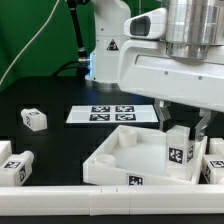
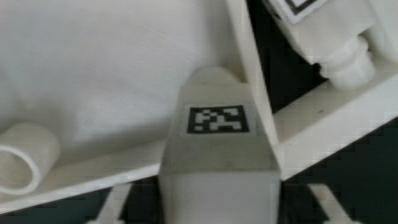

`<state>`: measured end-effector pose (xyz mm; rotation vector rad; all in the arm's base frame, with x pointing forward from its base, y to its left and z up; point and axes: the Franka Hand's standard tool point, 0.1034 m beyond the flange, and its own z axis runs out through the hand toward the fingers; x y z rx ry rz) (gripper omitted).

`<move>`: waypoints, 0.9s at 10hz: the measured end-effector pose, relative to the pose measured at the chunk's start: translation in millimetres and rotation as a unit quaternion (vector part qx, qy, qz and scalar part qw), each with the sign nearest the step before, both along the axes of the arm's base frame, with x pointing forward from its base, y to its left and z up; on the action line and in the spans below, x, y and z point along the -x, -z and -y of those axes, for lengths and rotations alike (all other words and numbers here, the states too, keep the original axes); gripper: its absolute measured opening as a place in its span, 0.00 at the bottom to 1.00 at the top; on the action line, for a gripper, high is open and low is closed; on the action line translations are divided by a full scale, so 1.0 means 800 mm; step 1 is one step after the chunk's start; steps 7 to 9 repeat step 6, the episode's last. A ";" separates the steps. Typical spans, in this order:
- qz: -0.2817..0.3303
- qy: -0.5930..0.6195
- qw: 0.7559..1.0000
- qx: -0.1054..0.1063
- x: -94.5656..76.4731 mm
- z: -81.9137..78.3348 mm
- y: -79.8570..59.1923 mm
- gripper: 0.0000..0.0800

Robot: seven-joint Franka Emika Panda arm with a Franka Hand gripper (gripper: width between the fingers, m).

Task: Assemble one leg

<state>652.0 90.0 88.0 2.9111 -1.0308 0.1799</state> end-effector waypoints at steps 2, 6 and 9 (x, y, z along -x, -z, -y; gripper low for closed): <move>-0.003 -0.002 1.000 0.001 0.000 0.005 -0.003 0.36; 0.006 -0.006 1.000 -0.004 -0.004 0.005 -0.026 0.80; 0.006 -0.006 1.000 -0.004 -0.004 0.005 -0.026 0.80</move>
Offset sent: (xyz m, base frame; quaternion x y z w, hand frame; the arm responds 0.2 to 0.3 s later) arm -0.0121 -0.0090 0.0320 -0.0092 -0.0178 -0.0170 0.9997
